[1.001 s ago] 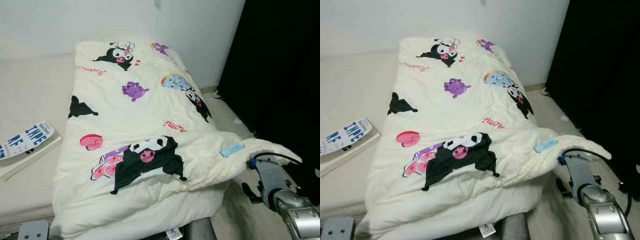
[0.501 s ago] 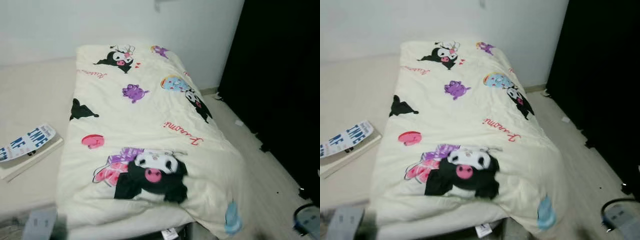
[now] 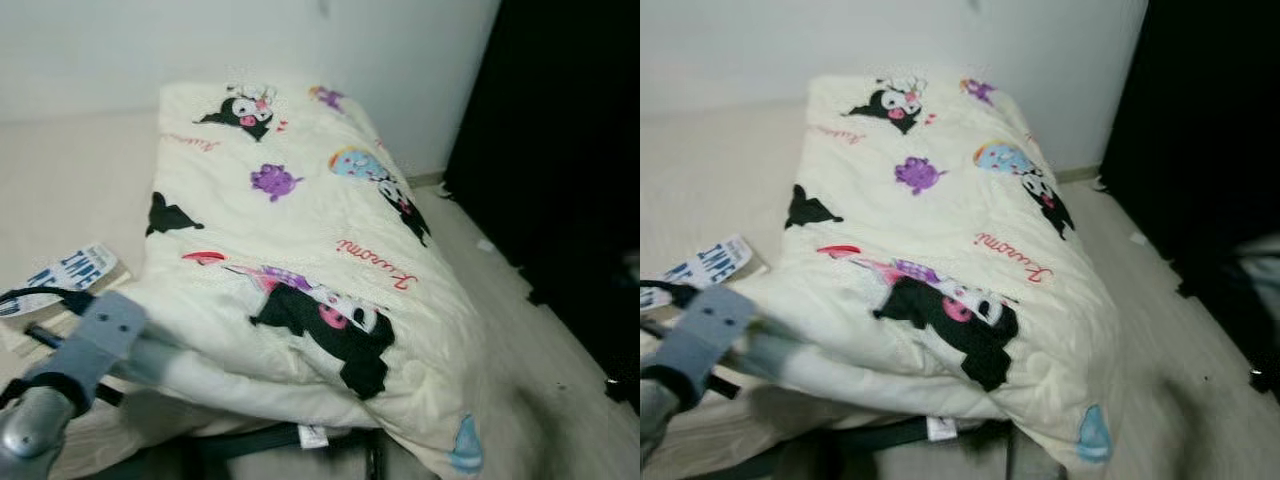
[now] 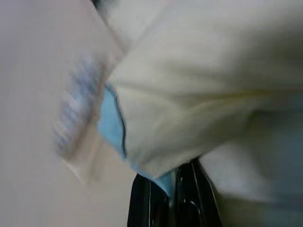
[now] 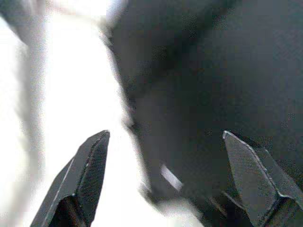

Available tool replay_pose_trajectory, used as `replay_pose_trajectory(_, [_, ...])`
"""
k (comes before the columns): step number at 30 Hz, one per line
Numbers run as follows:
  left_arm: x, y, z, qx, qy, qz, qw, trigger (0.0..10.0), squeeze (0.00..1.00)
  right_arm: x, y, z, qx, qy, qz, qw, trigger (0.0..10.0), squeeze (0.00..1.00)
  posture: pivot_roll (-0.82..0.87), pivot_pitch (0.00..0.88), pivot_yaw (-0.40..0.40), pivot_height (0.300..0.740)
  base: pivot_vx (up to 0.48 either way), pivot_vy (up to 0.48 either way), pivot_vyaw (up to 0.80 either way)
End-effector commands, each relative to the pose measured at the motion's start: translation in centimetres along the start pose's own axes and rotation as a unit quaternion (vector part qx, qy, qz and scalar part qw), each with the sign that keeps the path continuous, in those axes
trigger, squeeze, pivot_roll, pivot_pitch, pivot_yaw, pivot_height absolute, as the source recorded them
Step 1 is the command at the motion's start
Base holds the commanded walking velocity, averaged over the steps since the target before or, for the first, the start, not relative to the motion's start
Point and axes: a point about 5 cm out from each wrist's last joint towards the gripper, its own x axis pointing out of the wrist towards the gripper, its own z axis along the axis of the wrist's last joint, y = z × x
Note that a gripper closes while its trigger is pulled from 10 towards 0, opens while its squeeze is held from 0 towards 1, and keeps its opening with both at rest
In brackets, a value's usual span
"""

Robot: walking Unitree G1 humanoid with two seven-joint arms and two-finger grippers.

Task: Clean up the room

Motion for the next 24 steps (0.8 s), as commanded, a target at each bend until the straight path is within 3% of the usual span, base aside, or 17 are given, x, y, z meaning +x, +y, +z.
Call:
replay_pose_trajectory(1, [-0.3, -0.9, -1.3, 0.002, 0.037, -0.028, 0.999, 10.0, 0.00, -0.1, 1.5, 1.2, 0.015, -0.039, 0.051, 0.998, 10.0, 0.00, 0.00, 0.138, 0.012, 0.517, 0.000, 0.000, 0.00])
replay_pose_trajectory(2, [-0.4, -1.3, -1.6, 0.000, 0.047, -0.038, 0.998, 10.0, 0.00, -0.2, 2.6, 1.9, 0.017, -0.061, 0.083, 0.995, 10.0, 0.00, 0.00, 0.138, 0.012, 0.517, 0.000, 0.000, 0.00])
replay_pose_trajectory(4, [-0.9, -1.9, -2.7, 0.000, 0.071, -0.049, 0.996, 10.0, 0.00, -1.2, 6.3, 3.7, 0.027, -0.107, 0.190, 0.976, 10.0, 0.00, 0.00, 0.141, 0.010, 0.517, 0.000, 0.000, 0.00])
replay_pose_trajectory(6, [-1.0, -2.0, -2.9, 0.000, 0.076, -0.050, 0.996, 10.0, 0.00, -1.4, 7.0, 4.0, 0.030, -0.115, 0.210, 0.970, 10.0, 0.00, 0.00, 0.141, 0.010, 0.517, 0.000, 0.000, 0.00])
replay_pose_trajectory(9, [-1.9, -2.8, -4.6, -0.003, 0.117, -0.065, 0.991, 10.0, 0.00, -3.6, 11.6, 4.8, 0.025, -0.138, 0.348, 0.927, 10.0, 0.00, 0.01, 0.144, 0.007, 0.517, 0.000, 0.000, 0.00])
replay_pose_trajectory(10, [-1.9, -2.8, -4.6, -0.003, 0.117, -0.065, 0.991, 10.0, 0.00, -3.6, 11.6, 4.8, 0.025, -0.138, 0.348, 0.927, 10.0, 0.00, 0.01, 0.144, 0.007, 0.517, 0.000, 0.000, 0.00])
replay_pose_trajectory(11, [-2.2, -3.1, -5.2, 0.003, 0.130, -0.072, 0.989, 10.0, 0.00, -4.0, 12.7, 4.8, 0.027, -0.140, 0.380, 0.914, 10.0, 0.00, 0.02, 0.145, 0.007, 0.517, 0.000, 0.000, 0.00])
replay_pose_trajectory(14, [-2.3, -3.3, -5.8, 0.006, 0.141, -0.074, 0.987, 10.0, 0.00, -4.5, 13.6, 4.7, 0.019, -0.138, 0.407, 0.903, 10.0, 0.00, 0.02, 0.145, 0.008, 0.517, 0.000, 0.000, 0.00])
replay_pose_trajectory(16, [-2.7, -3.7, -6.9, 0.009, 0.164, -0.078, 0.983, 10.0, 0.00, -5.5, 15.9, 3.8, -0.025, -0.119, 0.473, 0.873, 10.0, 0.00, 0.02, 0.147, 0.006, 0.517, 0.000, 0.000, 0.00])
replay_pose_trajectory(17, [-2.7, -3.7, -6.9, 0.009, 0.164, -0.078, 0.983, 10.0, 0.00, -5.5, 15.9, 3.8, -0.025, -0.119, 0.473, 0.873, 10.0, 0.00, 0.02, 0.147, 0.006, 0.517, 0.000, 0.000, 0.00])
replay_pose_trajectory(19, [-3.1, -4.1, -7.9, -0.006, 0.188, -0.078, 0.979, 10.0, 0.00, -6.4, 17.2, 2.6, -0.063, -0.097, 0.517, 0.848, 10.0, 0.00, 0.03, 0.147, 0.005, 0.517, 0.000, 0.000, 0.00])
replay_pose_trajectory(20, [-3.4, -4.4, -8.6, -0.026, 0.204, -0.078, 0.975, 10.0, 0.00, -6.5, 17.6, 2.2, -0.078, -0.088, 0.525, 0.843, 10.0, 0.00, 0.03, 0.146, 0.005, 0.517, 0.000, 0.000, 0.00])
replay_pose_trajectory(22, [-3.8, -4.8, -9.4, -0.060, 0.222, -0.073, 0.970, 10.0, 0.00, -6.2, 17.8, 1.7, -0.097, -0.077, 0.517, 0.847, 10.0, 0.00, 0.03, 0.147, 0.004, 0.517, 0.000, 0.000, 0.00])
replay_pose_trajectory(24, [-3.9, -4.9, -9.5, -0.067, 0.225, -0.071, 0.970, 10.0, 0.00, -6.1, 17.8, 1.7, -0.101, -0.076, 0.513, 0.849, 10.0, 0.00, 0.03, 0.147, 0.004, 0.517, 0.000, 0.000, 0.00])
